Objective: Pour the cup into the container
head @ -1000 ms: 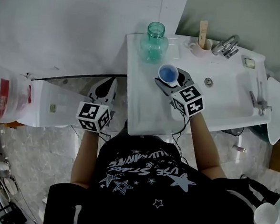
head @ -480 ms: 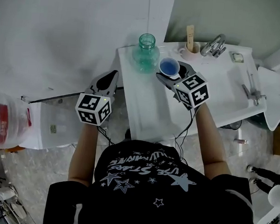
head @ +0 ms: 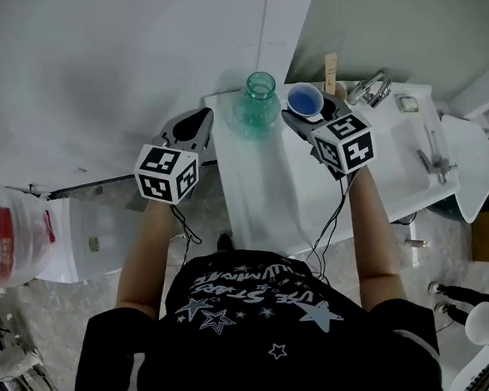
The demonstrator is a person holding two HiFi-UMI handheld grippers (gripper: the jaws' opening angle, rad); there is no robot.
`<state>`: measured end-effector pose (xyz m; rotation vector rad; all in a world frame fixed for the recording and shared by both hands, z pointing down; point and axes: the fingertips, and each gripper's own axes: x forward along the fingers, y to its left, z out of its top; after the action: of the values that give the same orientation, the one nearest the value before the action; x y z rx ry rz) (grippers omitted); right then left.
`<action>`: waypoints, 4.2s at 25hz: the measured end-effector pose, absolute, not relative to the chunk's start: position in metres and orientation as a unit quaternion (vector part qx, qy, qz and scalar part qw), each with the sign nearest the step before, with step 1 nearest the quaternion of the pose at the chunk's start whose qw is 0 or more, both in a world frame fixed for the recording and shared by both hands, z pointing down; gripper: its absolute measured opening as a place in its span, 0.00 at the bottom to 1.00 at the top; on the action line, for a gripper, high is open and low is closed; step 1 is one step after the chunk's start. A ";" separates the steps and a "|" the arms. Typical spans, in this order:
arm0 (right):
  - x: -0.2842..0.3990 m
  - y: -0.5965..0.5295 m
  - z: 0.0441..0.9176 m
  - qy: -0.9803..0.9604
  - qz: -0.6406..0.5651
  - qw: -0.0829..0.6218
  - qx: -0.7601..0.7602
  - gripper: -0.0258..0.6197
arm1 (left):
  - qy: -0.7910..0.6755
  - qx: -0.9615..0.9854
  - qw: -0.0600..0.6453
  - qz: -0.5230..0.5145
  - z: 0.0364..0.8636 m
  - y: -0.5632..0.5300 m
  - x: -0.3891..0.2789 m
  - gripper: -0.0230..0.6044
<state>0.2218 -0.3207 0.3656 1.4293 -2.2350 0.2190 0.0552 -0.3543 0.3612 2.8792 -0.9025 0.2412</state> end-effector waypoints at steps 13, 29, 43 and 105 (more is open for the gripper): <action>0.242 -0.372 0.359 -0.772 0.050 0.332 0.541 0.46 | -0.270 0.958 0.058 0.080 0.360 -0.393 0.071 0.06; 0.236 -0.393 0.363 -0.735 -0.022 0.438 0.517 0.45 | -0.267 0.958 0.074 0.076 0.371 -0.407 0.075 0.06; 0.235 -0.398 0.371 -0.703 -0.069 0.497 0.504 0.45 | -0.269 0.957 0.078 0.076 0.374 -0.406 0.072 0.06; 0.227 -0.359 0.343 -0.757 0.014 0.349 0.552 0.45 | -0.293 0.952 0.074 0.051 0.350 -0.366 0.053 0.06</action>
<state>0.2274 -0.3592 0.3426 1.4311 -1.9607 0.0355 0.0534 -0.3657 0.3504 2.8559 -0.8807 0.1520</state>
